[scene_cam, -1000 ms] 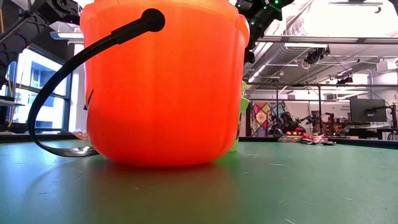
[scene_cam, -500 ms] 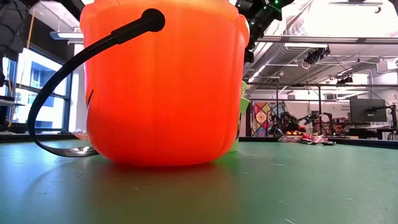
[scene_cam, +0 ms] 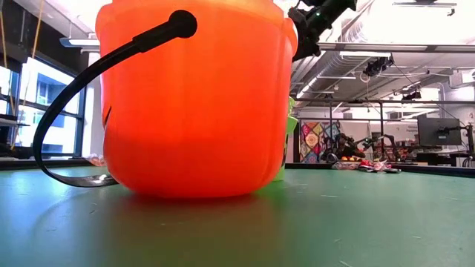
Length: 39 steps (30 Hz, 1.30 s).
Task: Sort candy by brand, put in halloween buckets
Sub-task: Put the red gummy into the black bucket, then put the blue gummy into the black bucket
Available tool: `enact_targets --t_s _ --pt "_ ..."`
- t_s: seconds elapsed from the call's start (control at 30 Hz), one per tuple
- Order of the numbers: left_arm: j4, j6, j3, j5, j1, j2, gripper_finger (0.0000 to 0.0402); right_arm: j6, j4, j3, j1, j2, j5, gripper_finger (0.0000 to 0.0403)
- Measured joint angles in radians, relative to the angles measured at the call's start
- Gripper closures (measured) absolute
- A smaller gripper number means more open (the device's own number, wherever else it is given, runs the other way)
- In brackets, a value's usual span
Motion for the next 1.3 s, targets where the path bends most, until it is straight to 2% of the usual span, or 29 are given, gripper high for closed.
enact_targets --t_s 0.1,0.2,0.3,0.37,0.47,0.67,0.8,0.93,1.03,1.1,1.2,1.3 --pt "0.045 0.011 0.000 0.039 -0.131 0.001 0.0374 0.004 -0.004 0.000 -0.015 -0.003 0.000 0.0135" --pt "0.064 0.005 0.000 -0.040 -0.214 0.021 0.0354 0.004 -0.008 0.000 -0.018 -0.003 -0.001 0.0135" --pt "0.056 -0.011 0.000 -0.132 -0.231 0.053 0.0323 0.004 -0.007 0.000 -0.008 -0.003 -0.004 0.0135" --pt "0.069 -0.055 0.000 -0.145 -0.219 0.066 0.0297 -0.002 -0.008 0.000 -0.002 -0.003 -0.006 0.0135" --pt "0.081 -0.108 0.000 -0.096 -0.197 0.073 0.0250 -0.009 -0.006 0.000 -0.001 -0.003 -0.024 0.0135" --pt "0.066 -0.090 0.000 -0.032 -0.164 0.058 0.0170 0.009 -0.011 0.000 -0.001 -0.004 -0.030 0.0135" --pt "-0.057 -0.027 0.000 0.050 -0.145 0.007 0.0154 0.051 -0.034 0.000 0.000 -0.004 -0.078 0.0135" --pt "-0.259 0.078 -0.003 0.091 -0.218 -0.069 0.0154 0.113 -0.063 0.001 0.027 -0.004 -0.087 0.0135" --pt "-0.314 0.121 -0.079 0.093 -0.313 -0.159 0.0155 0.166 -0.081 0.001 0.059 -0.004 -0.086 0.0135" --pt "-0.307 0.083 -0.171 0.093 -0.376 -0.230 0.0156 0.202 -0.092 0.001 0.086 -0.004 -0.081 0.0135" --pt "-0.293 -0.045 -0.337 0.101 -0.451 -0.339 0.0156 0.264 -0.113 0.001 0.134 -0.004 -0.033 0.0135" --pt "-0.297 -0.225 -0.476 0.175 -0.507 -0.417 0.0156 0.314 -0.133 0.001 0.181 -0.004 0.009 0.0135"
